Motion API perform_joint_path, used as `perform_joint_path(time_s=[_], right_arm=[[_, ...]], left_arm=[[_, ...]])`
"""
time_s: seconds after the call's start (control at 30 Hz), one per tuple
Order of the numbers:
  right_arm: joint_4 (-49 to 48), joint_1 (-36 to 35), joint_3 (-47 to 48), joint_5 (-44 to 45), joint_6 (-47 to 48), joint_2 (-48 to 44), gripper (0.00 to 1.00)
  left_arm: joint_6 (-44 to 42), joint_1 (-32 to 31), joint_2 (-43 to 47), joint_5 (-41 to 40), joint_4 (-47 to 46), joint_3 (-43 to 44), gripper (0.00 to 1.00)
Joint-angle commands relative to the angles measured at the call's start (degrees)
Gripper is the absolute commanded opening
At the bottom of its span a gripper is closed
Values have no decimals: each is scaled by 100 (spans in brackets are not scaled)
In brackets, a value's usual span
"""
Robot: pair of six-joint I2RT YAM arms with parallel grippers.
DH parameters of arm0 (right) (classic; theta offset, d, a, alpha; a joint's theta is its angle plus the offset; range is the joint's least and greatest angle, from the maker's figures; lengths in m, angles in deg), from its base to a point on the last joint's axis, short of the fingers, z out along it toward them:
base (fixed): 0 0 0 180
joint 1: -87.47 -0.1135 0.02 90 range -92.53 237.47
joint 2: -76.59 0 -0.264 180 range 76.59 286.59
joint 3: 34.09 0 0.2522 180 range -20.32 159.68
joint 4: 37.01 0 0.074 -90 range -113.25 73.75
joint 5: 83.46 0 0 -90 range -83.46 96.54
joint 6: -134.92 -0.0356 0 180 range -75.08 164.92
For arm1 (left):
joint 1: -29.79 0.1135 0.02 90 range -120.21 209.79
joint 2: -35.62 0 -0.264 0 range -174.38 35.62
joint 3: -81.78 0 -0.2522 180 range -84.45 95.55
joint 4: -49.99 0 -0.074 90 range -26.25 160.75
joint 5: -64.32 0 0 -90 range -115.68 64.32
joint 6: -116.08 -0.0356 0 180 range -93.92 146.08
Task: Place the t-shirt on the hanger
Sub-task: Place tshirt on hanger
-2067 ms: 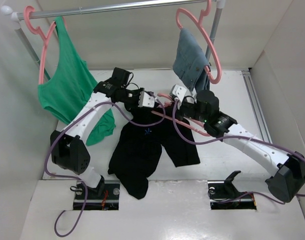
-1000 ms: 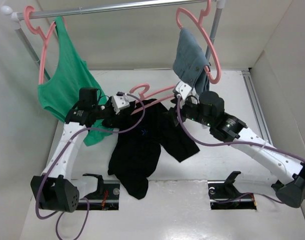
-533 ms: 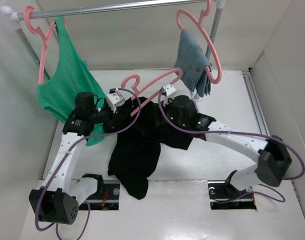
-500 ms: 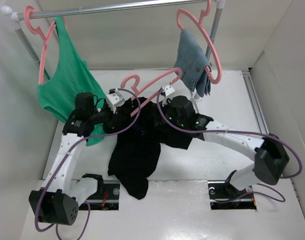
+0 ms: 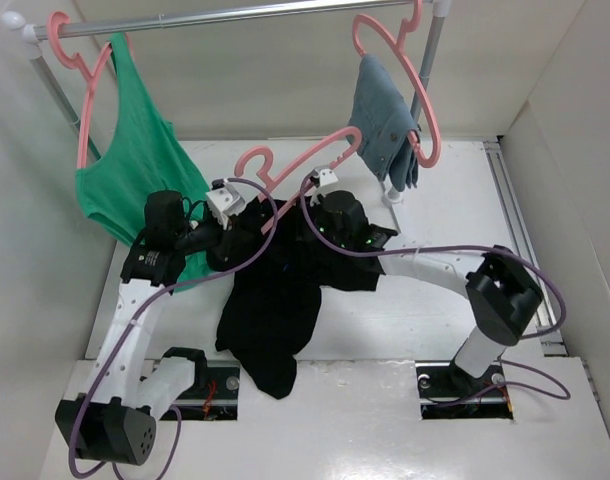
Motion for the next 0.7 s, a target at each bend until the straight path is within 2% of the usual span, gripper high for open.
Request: perform_joint_path(time_s=[0.0,0.03,0.07,0.17,0.2,0.33,0.37,0.5,0.63,0.67], right_arm=[[-266,72,122,78,-457,133,30],[-266,124,34,78,-527,133,7],[-127,177,-158,165,-589,-59,0],[468,405,-467,691,-590,-498,0],[629,458,-720,832,-590,-865,0],[1227,739,-1451,1211,-590,-1764,0],[1341,810,-1557,1359,-590,-1914,0],[2132,1091,-1988,1616,-660,-2669,0],[2773,1223,-2357,1878,-713,-3513,0],[2836,1223,-2410,1879,-713,-3776,0]], left_arm=[[189,6,284,283,-405,-4,0],[189,6,363,283,-405,-57,0],[102,59,364,283,-327,-57,0],[-599,286,505,423,190,-109,0],[-1350,348,505,423,410,-110,0],[-3146,349,566,257,1552,-110,0],[-3977,349,566,152,1972,-110,0],[-5239,349,321,-489,2512,-110,0],[-6093,349,127,-1184,2811,-320,0],[-6043,349,127,-1246,2759,-321,0]])
